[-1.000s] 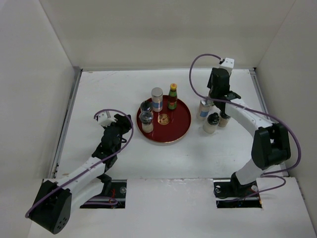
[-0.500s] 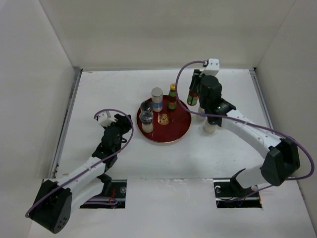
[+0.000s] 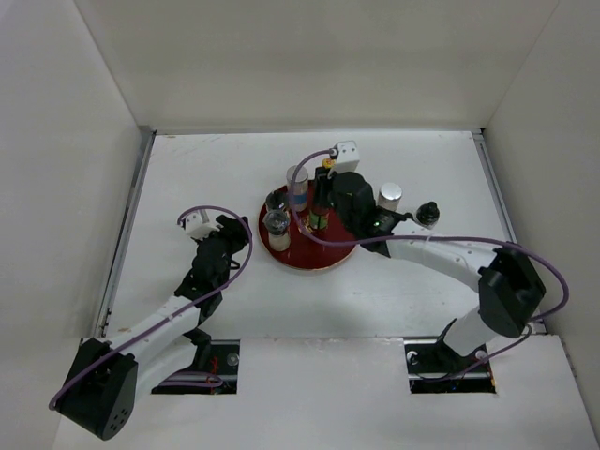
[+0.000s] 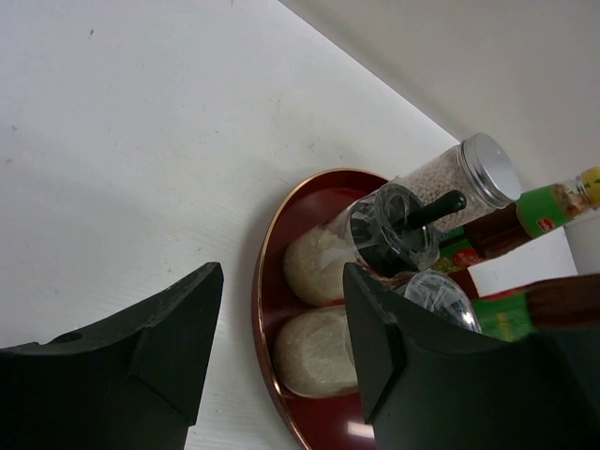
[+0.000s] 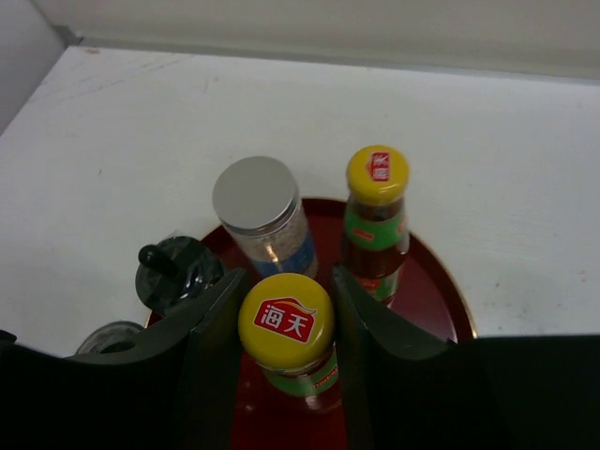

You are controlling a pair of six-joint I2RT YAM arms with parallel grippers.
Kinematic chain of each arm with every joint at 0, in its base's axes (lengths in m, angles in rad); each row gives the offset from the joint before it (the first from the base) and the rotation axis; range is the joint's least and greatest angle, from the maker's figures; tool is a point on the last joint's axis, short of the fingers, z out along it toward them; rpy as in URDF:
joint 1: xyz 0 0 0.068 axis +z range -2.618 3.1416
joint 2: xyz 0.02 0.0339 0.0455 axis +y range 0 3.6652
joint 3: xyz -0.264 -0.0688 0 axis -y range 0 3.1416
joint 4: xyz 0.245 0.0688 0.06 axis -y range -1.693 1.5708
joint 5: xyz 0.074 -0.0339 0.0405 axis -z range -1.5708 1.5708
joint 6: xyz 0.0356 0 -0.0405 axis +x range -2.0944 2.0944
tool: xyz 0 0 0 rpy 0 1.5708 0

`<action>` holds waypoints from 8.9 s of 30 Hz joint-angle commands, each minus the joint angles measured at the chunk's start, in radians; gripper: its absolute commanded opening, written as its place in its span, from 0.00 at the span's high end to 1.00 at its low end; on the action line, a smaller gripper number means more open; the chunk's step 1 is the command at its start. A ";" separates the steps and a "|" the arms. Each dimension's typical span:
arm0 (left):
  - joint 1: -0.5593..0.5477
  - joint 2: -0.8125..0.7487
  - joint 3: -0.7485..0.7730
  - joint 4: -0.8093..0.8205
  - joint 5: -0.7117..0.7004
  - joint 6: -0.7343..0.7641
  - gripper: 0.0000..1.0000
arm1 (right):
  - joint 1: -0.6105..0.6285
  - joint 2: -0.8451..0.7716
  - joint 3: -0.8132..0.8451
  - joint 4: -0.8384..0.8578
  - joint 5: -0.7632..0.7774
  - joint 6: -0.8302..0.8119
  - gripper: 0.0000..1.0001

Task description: Organize the condiment bottles

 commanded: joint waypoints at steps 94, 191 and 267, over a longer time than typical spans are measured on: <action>0.016 0.011 -0.016 0.068 0.028 -0.023 0.47 | -0.131 0.023 -0.053 0.130 0.022 -0.012 0.20; 0.011 0.024 -0.018 0.086 0.042 -0.043 0.46 | -0.501 -0.196 -0.331 -0.199 0.244 0.195 0.02; 0.177 0.117 0.237 -0.374 0.097 -0.094 0.00 | -0.392 -0.394 -0.673 0.119 0.112 0.600 0.00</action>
